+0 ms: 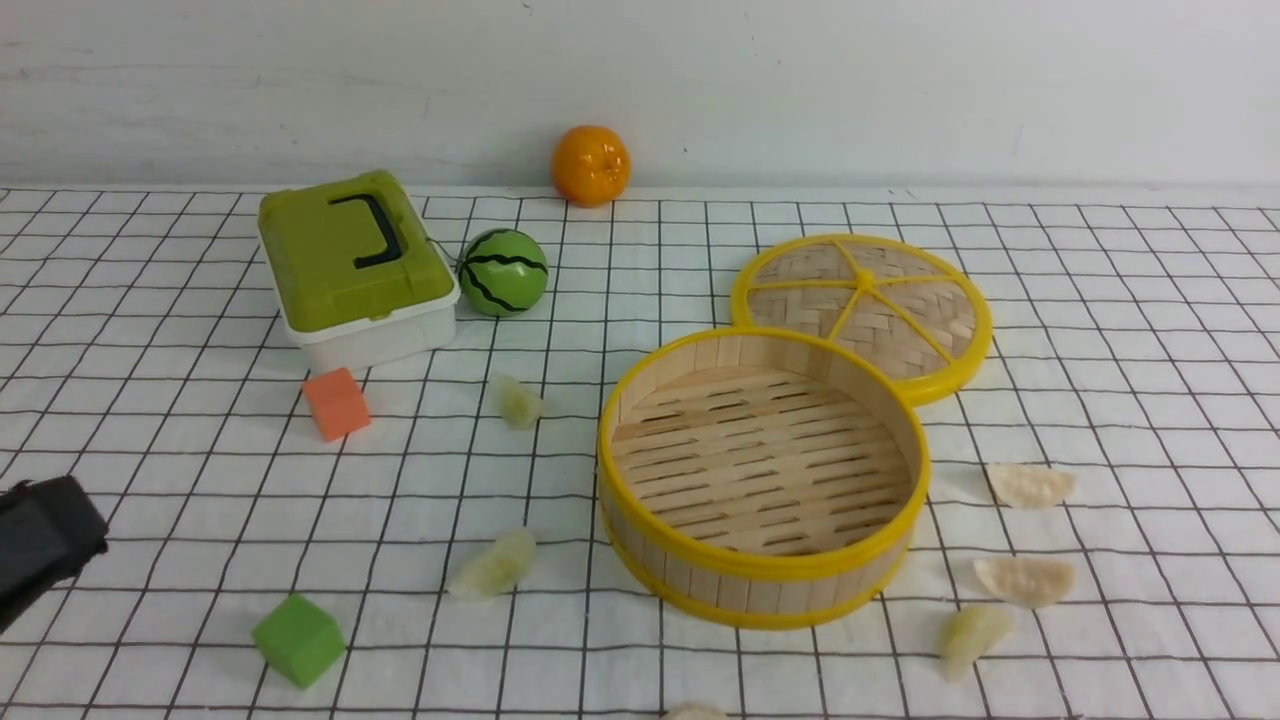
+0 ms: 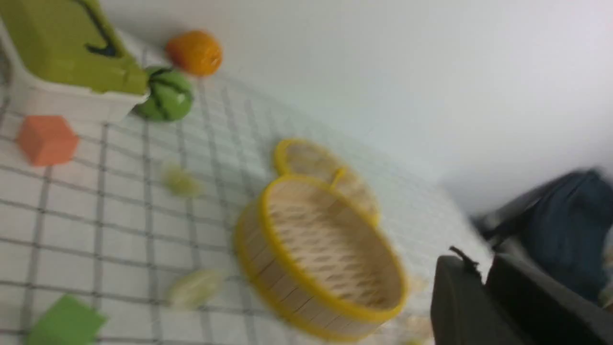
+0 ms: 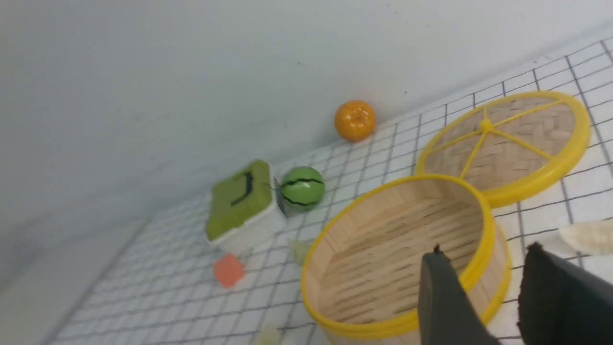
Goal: Put the dumplings into the steamer on the table with the white tablecloth.
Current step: 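Reach for and grasp a dumpling on the table with the left gripper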
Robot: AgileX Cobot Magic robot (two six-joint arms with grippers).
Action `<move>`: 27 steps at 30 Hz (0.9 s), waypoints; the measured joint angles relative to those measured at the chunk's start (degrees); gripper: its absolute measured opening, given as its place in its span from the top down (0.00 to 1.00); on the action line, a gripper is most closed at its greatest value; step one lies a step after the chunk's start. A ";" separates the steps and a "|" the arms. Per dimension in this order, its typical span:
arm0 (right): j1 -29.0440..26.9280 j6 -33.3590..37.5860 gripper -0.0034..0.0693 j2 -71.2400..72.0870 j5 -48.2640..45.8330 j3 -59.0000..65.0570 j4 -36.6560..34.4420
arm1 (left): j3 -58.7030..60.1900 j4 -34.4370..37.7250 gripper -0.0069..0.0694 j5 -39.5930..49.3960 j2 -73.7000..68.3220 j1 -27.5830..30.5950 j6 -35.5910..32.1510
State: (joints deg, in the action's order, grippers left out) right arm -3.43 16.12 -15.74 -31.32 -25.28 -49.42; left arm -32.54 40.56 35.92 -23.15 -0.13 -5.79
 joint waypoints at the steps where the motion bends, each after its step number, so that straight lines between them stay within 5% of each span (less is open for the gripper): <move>1: 0.00 1.29 0.62 -3.62 -2.26 -3.02 2.35 | -3.26 -4.63 0.92 3.05 -3.97 -0.52 0.00; 5: 0.22 3.19 0.67 -17.35 -14.03 -13.48 11.86 | -11.71 -20.21 0.93 11.14 -16.32 -7.76 4.87; 10: 5.05 3.19 0.84 -27.54 -20.58 -20.74 18.51 | -19.14 -33.29 0.93 18.24 -27.05 -16.24 11.82; 14: 15.01 3.26 0.98 -35.72 -27.30 -26.44 26.65 | -27.23 -43.25 0.93 22.49 -41.41 -22.92 20.02; 23: 27.70 -0.27 0.98 -42.87 -31.96 -28.65 37.34 | -40.27 -43.57 0.91 24.45 -63.71 -23.62 23.27; 27: 29.89 -0.42 0.98 -43.06 -31.79 -28.68 37.61 | -49.76 -43.15 0.75 25.29 -74.62 -23.74 25.50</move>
State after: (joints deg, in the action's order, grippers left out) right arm 26.46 15.70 -58.80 -63.10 -53.96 -11.81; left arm -82.31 -2.59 61.22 -97.77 -23.86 19.71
